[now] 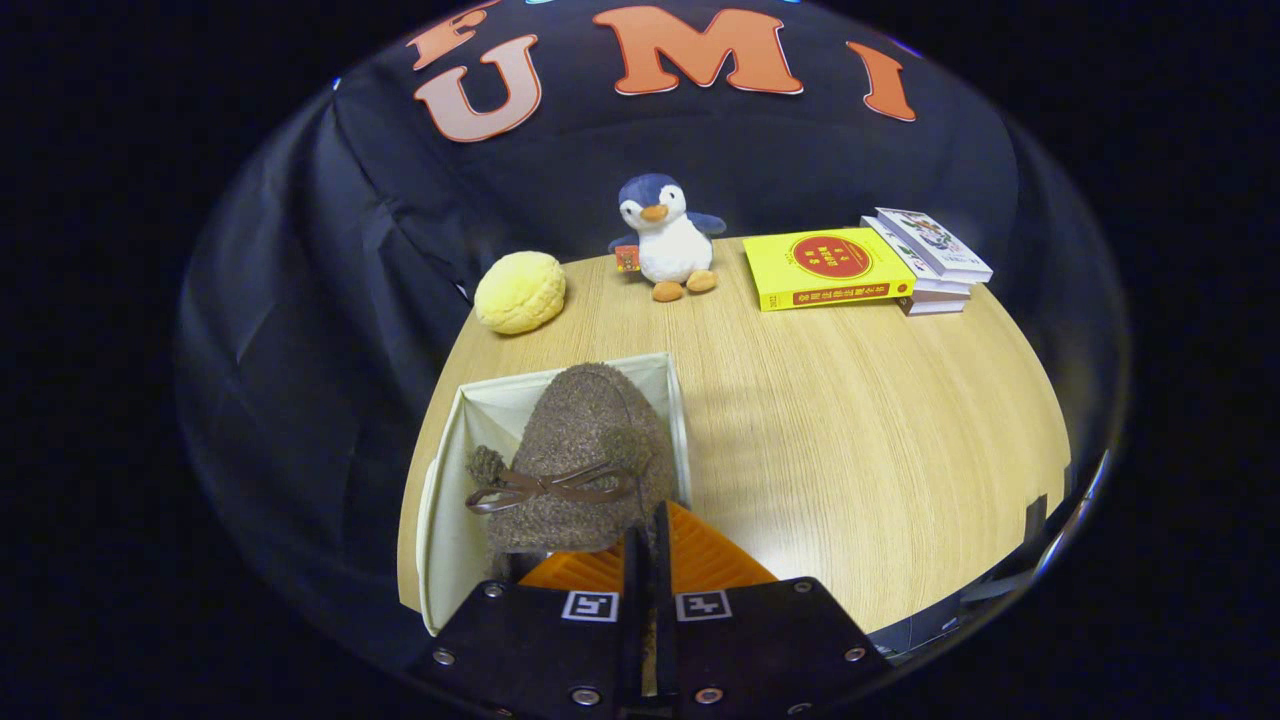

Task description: Open the storage box then place both shoes into the box .Put the left shoe in first, then the right shoe, with the right side of both shoes facing outward in a uniform manner.

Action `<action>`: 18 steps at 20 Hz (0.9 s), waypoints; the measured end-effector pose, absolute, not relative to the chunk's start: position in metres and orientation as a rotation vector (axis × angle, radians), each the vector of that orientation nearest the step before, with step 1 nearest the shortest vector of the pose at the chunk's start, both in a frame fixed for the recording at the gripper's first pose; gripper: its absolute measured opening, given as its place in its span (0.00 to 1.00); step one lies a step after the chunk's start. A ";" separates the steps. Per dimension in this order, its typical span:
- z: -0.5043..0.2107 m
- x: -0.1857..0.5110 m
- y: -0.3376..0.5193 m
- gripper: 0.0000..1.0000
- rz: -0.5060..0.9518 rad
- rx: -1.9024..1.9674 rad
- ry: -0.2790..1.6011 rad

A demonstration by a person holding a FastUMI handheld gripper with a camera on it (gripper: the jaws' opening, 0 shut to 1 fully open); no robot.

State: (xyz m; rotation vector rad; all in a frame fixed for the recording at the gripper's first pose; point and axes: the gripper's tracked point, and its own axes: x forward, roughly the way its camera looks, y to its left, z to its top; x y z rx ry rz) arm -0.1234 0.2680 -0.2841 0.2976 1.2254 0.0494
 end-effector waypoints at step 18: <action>-0.178 -0.088 0.110 0.95 0.191 0.312 0.768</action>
